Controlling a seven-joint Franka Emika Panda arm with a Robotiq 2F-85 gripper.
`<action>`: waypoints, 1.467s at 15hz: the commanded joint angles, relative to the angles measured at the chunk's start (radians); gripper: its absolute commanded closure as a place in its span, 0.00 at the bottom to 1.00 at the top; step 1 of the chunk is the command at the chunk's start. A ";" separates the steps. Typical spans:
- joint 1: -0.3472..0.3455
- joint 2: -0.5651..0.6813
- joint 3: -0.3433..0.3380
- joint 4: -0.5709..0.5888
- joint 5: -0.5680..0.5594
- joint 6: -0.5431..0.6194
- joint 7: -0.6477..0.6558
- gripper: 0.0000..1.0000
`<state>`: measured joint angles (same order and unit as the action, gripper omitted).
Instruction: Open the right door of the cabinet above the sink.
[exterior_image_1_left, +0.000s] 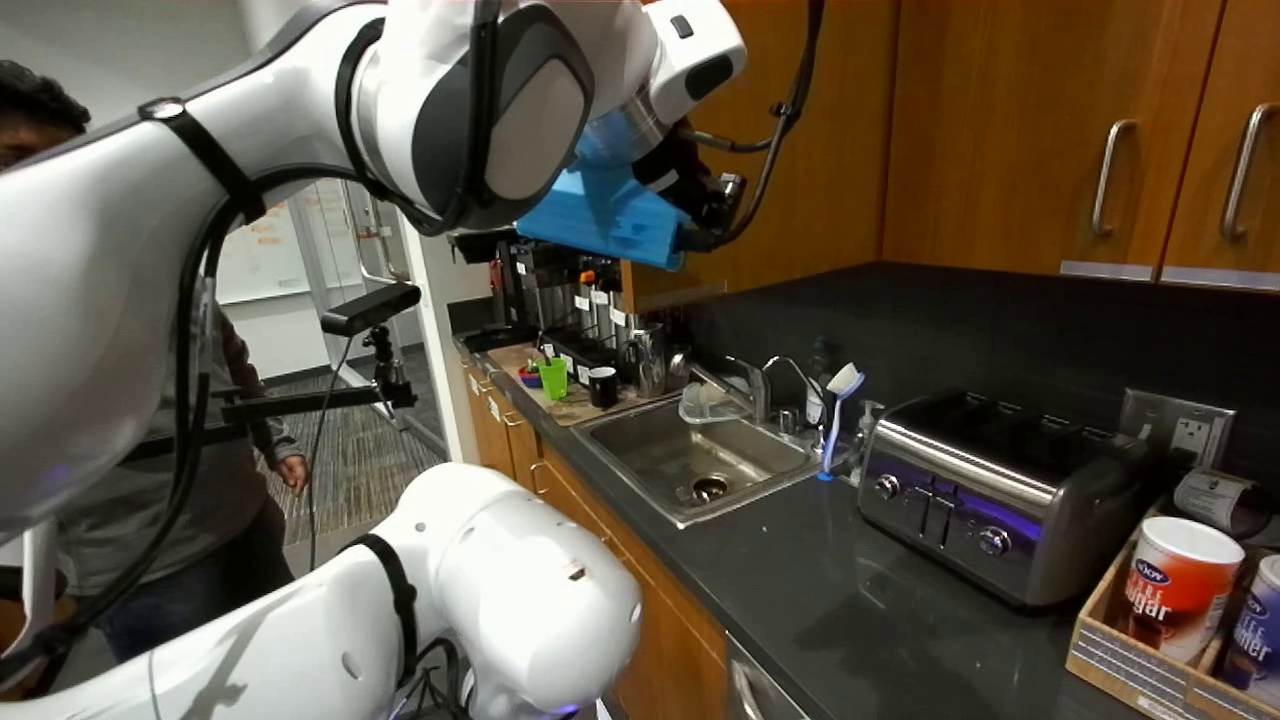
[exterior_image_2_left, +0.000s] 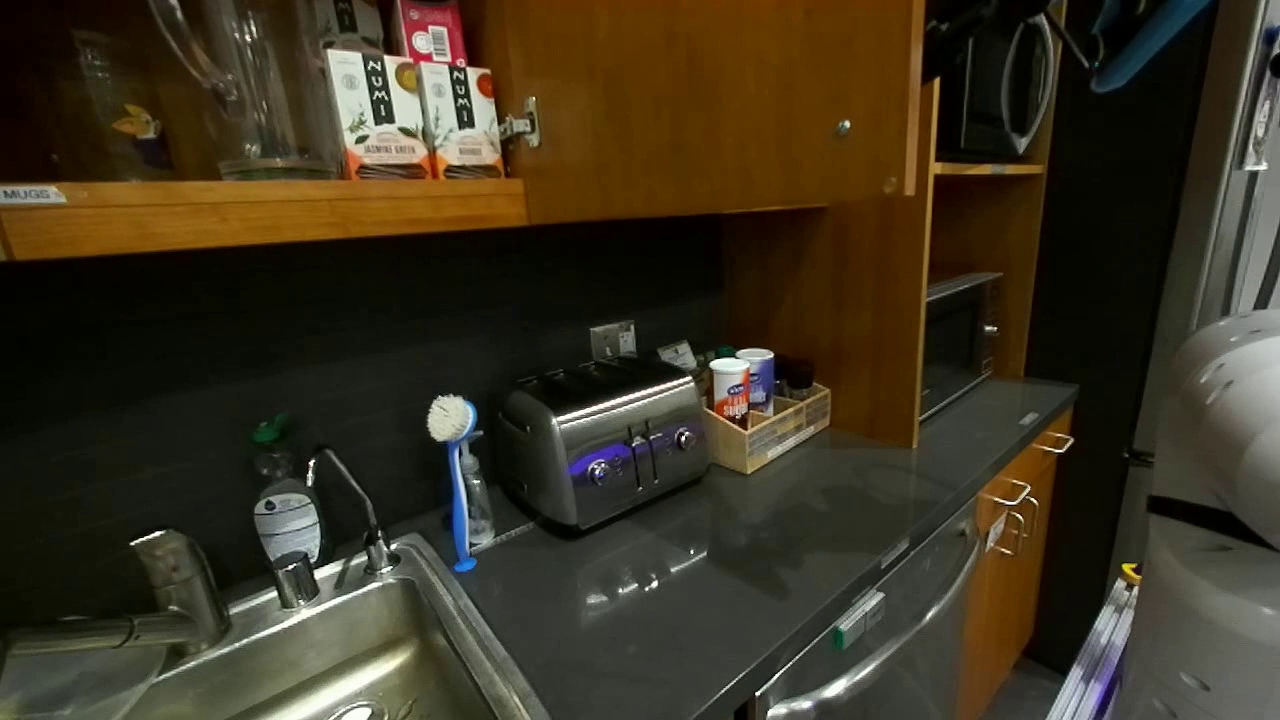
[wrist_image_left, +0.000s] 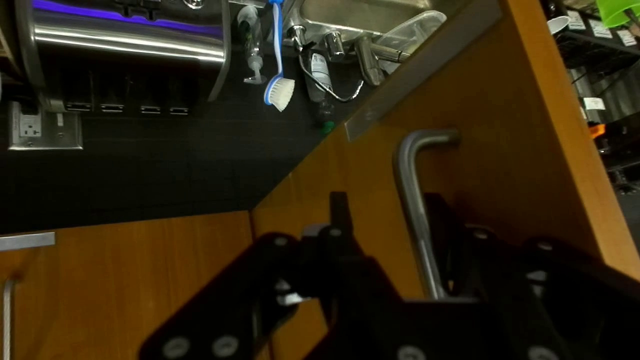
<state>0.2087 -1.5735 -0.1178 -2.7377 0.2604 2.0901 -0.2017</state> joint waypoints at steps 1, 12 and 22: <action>-0.001 0.001 0.000 0.002 0.001 -0.002 -0.001 0.59; 0.062 0.073 0.092 0.089 0.021 0.037 0.015 0.00; 0.060 0.079 0.108 0.108 0.003 0.036 0.016 0.00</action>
<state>0.2691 -1.4955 -0.0123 -2.6490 0.2617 2.1194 -0.1909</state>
